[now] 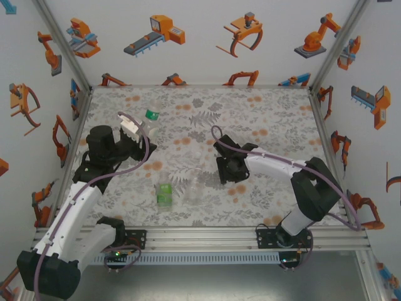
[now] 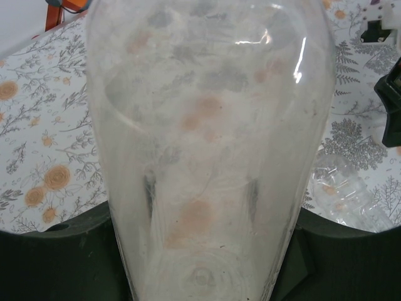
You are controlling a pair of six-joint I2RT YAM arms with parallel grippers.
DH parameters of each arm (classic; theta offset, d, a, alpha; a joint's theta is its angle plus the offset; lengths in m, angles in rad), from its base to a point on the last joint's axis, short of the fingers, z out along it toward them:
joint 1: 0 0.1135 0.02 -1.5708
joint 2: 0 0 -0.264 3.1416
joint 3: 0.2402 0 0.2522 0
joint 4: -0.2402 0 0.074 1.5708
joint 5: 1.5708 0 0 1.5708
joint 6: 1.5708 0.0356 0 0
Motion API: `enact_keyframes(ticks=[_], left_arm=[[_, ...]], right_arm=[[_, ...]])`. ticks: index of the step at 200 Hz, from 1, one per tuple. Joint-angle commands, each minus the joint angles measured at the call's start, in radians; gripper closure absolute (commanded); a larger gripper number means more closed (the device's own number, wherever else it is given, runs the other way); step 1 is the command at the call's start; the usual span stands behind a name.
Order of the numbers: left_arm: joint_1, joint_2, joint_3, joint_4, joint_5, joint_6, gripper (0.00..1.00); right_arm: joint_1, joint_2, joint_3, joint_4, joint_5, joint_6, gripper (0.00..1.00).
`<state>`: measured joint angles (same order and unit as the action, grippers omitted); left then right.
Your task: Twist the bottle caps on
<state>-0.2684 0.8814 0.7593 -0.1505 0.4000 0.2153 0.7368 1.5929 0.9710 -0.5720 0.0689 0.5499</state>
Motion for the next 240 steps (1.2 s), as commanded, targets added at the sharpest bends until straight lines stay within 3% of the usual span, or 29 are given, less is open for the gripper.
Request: enact_keyframes(ticks=[1,240], left_arm=[[0.003,0.004,0.034,0.012,0.025,-0.007,0.97],[0.003,0.027,0.036,0.011,0.036,-0.014,0.96]], right_arm=[[0.009,-0.016,0.03,-0.021,0.007,0.001,0.5],[0.01,0.059,-0.029,0.045,-0.013,0.022,0.5]])
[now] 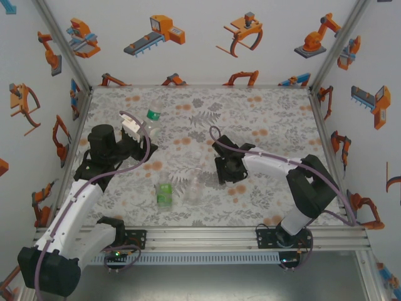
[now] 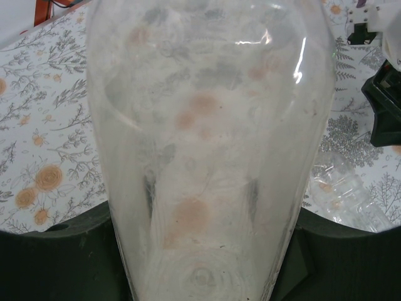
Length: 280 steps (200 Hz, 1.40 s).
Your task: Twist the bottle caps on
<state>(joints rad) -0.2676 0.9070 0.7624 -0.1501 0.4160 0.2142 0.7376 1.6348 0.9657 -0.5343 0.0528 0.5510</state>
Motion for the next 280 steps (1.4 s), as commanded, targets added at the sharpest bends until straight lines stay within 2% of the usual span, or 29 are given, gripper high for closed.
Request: enact_keyframes(ticks=[1,75,107,280], left_arm=[[0.003,0.001,0.034,0.012,0.02,-0.012,0.96],[0.002,0.001,0.034,0.009,0.012,-0.009,0.96],[0.002,0.004,0.034,0.009,0.012,-0.009,0.96],[0.003,0.009,0.035,0.008,0.014,-0.009,0.96]], right_arm=[[0.009,0.017,-0.024,0.009,0.003,0.023,0.5],[0.008,-0.042,-0.001,-0.014,0.023,0.03,0.5],[0.009,-0.07,0.0,-0.035,0.048,0.027,0.44],[0.009,-0.039,-0.05,-0.01,0.055,0.04,0.42]])
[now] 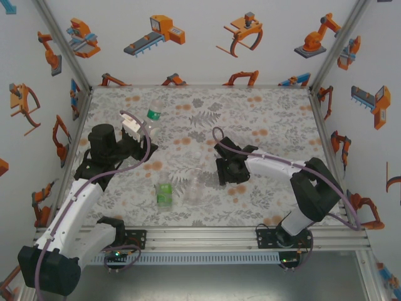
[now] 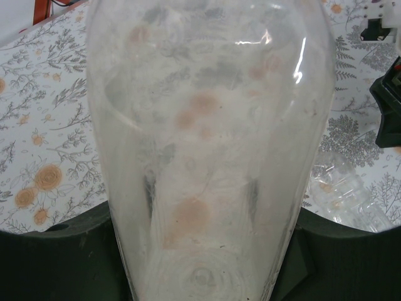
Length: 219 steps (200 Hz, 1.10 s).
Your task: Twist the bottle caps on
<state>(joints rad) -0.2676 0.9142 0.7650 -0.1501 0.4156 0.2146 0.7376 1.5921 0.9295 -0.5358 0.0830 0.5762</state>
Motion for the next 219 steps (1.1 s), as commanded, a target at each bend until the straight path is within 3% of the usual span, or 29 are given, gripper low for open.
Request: enact_keyframes(ticks=[1,219], left_arm=[[0.003,0.003,0.033,0.008,0.014,-0.009,0.96],[0.003,0.006,0.031,0.014,0.022,-0.017,0.96]], right_arm=[[0.009,0.004,-0.014,-0.007,0.026,0.015,0.42],[-0.043,-0.145,-0.108,0.05,0.012,0.065,0.47]])
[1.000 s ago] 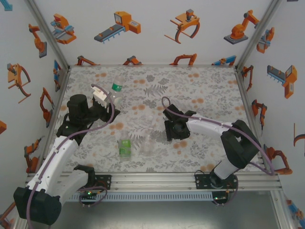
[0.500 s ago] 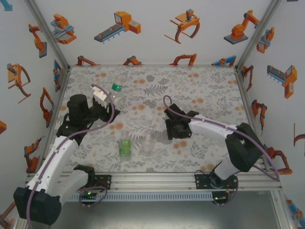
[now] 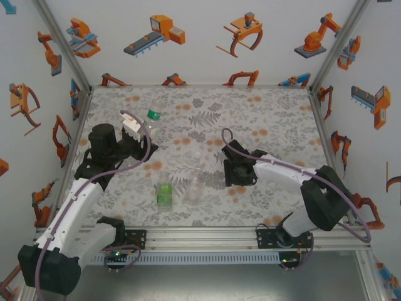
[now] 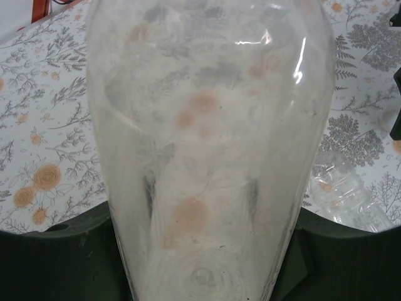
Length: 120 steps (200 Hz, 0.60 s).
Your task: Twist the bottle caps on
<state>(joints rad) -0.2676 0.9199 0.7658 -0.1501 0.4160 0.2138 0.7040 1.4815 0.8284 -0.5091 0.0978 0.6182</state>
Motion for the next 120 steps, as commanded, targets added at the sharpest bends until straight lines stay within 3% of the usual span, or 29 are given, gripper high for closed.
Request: enact_keyframes(ticks=[1,120], left_arm=[[0.003,0.001,0.03,0.014,0.022,-0.016,0.96],[0.003,0.005,0.03,0.016,0.021,-0.018,0.96]], right_arm=[[-0.009,-0.035,-0.007,0.023,-0.003,0.023,0.47],[-0.021,0.001,-0.005,0.052,-0.018,0.013,0.48]])
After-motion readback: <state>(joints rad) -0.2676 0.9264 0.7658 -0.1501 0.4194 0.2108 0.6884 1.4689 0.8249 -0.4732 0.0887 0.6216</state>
